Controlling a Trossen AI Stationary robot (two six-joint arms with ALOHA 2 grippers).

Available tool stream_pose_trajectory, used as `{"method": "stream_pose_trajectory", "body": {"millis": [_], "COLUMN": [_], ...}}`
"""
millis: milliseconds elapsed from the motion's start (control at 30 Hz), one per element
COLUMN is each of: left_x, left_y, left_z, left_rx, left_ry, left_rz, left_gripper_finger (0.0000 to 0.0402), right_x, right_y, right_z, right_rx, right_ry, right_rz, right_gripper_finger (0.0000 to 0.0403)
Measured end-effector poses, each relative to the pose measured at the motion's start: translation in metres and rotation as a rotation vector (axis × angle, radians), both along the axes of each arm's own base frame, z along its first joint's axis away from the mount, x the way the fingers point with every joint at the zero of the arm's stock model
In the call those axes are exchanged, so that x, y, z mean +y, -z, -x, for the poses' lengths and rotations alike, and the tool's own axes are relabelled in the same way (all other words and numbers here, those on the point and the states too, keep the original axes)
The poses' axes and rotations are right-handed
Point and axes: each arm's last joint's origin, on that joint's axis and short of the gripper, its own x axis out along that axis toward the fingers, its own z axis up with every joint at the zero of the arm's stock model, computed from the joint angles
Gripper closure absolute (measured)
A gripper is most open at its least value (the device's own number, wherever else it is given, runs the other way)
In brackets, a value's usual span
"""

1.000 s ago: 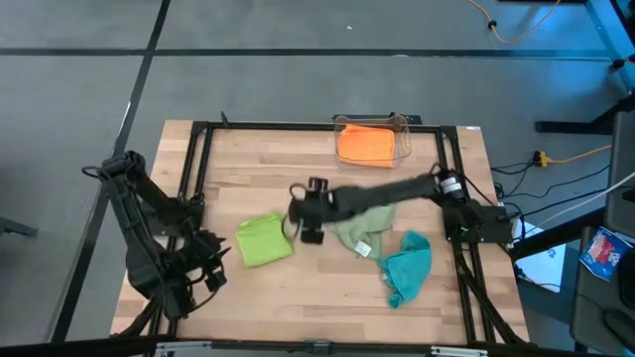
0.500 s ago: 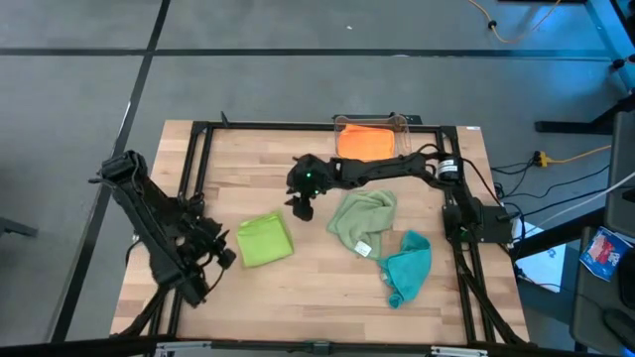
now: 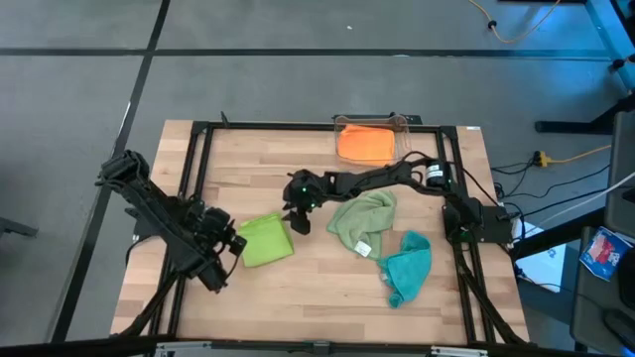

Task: Fold microfiber towels
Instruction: Fold the light green microfiber towel

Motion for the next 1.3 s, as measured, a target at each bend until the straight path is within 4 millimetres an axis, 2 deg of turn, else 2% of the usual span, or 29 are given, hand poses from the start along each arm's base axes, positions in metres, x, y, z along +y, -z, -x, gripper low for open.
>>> {"method": "stream_pose_trajectory", "body": {"millis": [233, 533, 633, 800, 1067, 1300], "left_x": [0.005, 0.009, 0.01, 0.01, 0.01, 0.01], "left_y": [0.0, 0.0, 0.0, 0.0, 0.0, 0.0], "left_z": [-0.004, -0.006, -0.007, -0.008, -0.008, -0.008], "left_rx": [0.038, 0.065, 0.073, 0.08, 0.08, 0.08], "left_ry": [0.007, 0.002, 0.004, 0.01, 0.01, 0.011], "left_rz": [-0.014, -0.028, -0.03, -0.031, -0.031, -0.031], "left_gripper_finger": [0.029, 0.029, 0.029, 0.029, 0.029, 0.029], "right_x": [0.0, 0.001, 0.001, 0.005, 0.006, 0.009], "right_y": [0.0, 0.01, 0.016, 0.015, 0.014, 0.019], "right_z": [-0.004, -0.006, -0.01, -0.021, -0.02, -0.02], "right_rx": [-0.052, -0.059, -0.059, -0.094, -0.075, -0.043], "right_ry": [-0.013, -0.023, -0.022, -0.07, -0.07, -0.011], "right_rz": [0.033, 0.051, 0.053, 0.033, 0.032, 0.101], "right_gripper_finger": [0.0214, 0.0214, 0.0214, 0.0214, 0.0214, 0.0214]}}
